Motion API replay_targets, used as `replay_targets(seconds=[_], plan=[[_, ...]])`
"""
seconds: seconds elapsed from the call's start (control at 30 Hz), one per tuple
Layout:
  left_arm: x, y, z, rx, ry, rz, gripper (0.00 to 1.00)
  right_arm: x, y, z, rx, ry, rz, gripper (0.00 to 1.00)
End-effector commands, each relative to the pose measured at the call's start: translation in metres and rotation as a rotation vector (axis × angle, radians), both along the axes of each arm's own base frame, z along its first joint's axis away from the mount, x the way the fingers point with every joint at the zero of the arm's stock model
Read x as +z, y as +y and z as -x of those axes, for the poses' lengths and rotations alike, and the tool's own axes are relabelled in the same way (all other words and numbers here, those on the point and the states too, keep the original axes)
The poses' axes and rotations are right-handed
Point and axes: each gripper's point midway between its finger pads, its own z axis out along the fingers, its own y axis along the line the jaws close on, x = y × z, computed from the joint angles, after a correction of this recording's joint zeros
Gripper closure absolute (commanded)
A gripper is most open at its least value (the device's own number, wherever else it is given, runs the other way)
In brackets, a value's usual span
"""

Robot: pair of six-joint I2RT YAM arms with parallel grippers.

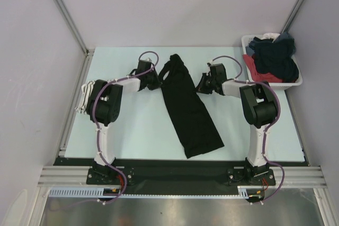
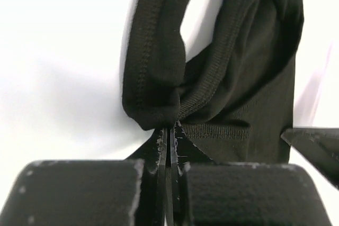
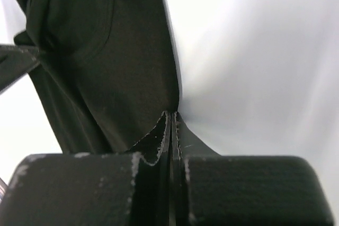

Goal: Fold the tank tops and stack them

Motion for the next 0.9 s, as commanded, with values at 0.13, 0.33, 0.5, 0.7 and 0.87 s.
replay_targets(seconds=[0.13,0.33,0.5,0.7,0.87], plan=[[-0.009,0.006,-0.043,-0.008,0.033,-0.064,1.00,-0.014,-0.015,0.007,-0.077,0.034,0.049,1.00],[0.007,-0.028,-0.086,-0.102,-0.036,0.039,0.97,-0.016,-0.019,0.005,-0.104,0.043,0.046,1.00],[0.017,-0.039,-0.101,-0.132,-0.062,0.074,0.92,-0.021,-0.038,-0.005,-0.163,0.044,0.088,1.00],[0.018,-0.043,-0.076,-0.207,-0.055,0.092,0.61,-0.023,-0.051,-0.021,-0.185,0.032,0.098,1.00],[0.051,-0.032,-0.054,-0.257,-0.139,0.052,0.18,-0.019,-0.050,-0.038,-0.152,0.076,0.048,0.99]])
